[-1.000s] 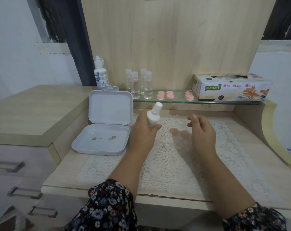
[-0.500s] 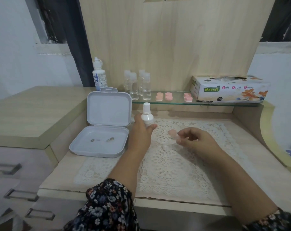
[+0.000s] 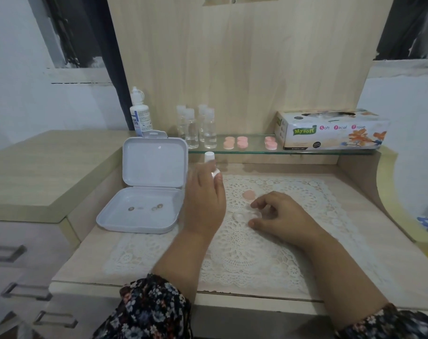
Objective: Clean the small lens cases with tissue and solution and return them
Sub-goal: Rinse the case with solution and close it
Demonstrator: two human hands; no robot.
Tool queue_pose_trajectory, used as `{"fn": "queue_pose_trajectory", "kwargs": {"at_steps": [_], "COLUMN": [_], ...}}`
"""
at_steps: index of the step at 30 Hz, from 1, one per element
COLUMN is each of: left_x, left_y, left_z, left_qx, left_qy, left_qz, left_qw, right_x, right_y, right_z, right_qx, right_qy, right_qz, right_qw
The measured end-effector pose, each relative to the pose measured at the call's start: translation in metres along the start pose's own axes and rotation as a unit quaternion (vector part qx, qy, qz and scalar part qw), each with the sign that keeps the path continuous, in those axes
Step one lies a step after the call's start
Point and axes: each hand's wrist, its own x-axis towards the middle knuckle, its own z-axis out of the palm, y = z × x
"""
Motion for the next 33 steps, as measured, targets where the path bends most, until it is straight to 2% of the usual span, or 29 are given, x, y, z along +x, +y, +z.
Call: {"fn": "queue_pose_trajectory", "kwargs": {"at_steps": [2, 5, 7, 10, 16, 19, 23, 28, 33], "left_x": [-0.002, -0.005, -0.006, -0.006, -0.004, -0.005, -0.003, -0.004, -0.002], "left_y": [0.002, -0.002, -0.007, -0.009, -0.006, -0.005, -0.002, -0.006, -0.008], "left_z": [0.006, 0.014, 0.017, 0.018, 0.015, 0.014, 0.012, 0.015, 0.016], "left_qx": [-0.05, -0.072, -0.074, -0.051, -0.027, -0.025, -0.011, -0.002, 0.004], "left_qy": [-0.123, -0.307, -0.366, -0.409, -0.423, -0.404, -0.337, -0.36, -0.339], "left_qz": [0.013, -0.017, -0.036, -0.052, -0.068, -0.085, -0.079, -0.069, -0.073], "left_qw": [0.991, 0.949, 0.927, 0.91, 0.903, 0.91, 0.938, 0.931, 0.938], "right_x": [0.001, 0.002, 0.003, 0.003, 0.002, 0.001, 0.001, 0.002, 0.002], "right_y": [0.001, 0.003, 0.005, 0.005, 0.002, 0.002, 0.002, 0.002, 0.002], "right_z": [0.0, 0.001, 0.002, 0.001, 0.0, -0.001, -0.001, -0.001, -0.001], "right_qx": [-0.01, -0.017, -0.02, -0.023, -0.019, -0.014, -0.01, -0.009, -0.014], "right_qy": [0.002, 0.006, 0.008, 0.01, 0.008, 0.008, 0.007, 0.009, 0.011], "right_qz": [-0.003, -0.008, -0.01, -0.01, -0.007, -0.003, -0.002, -0.005, -0.008], "right_qw": [1.0, 1.0, 1.0, 1.0, 1.0, 1.0, 1.0, 1.0, 1.0]}}
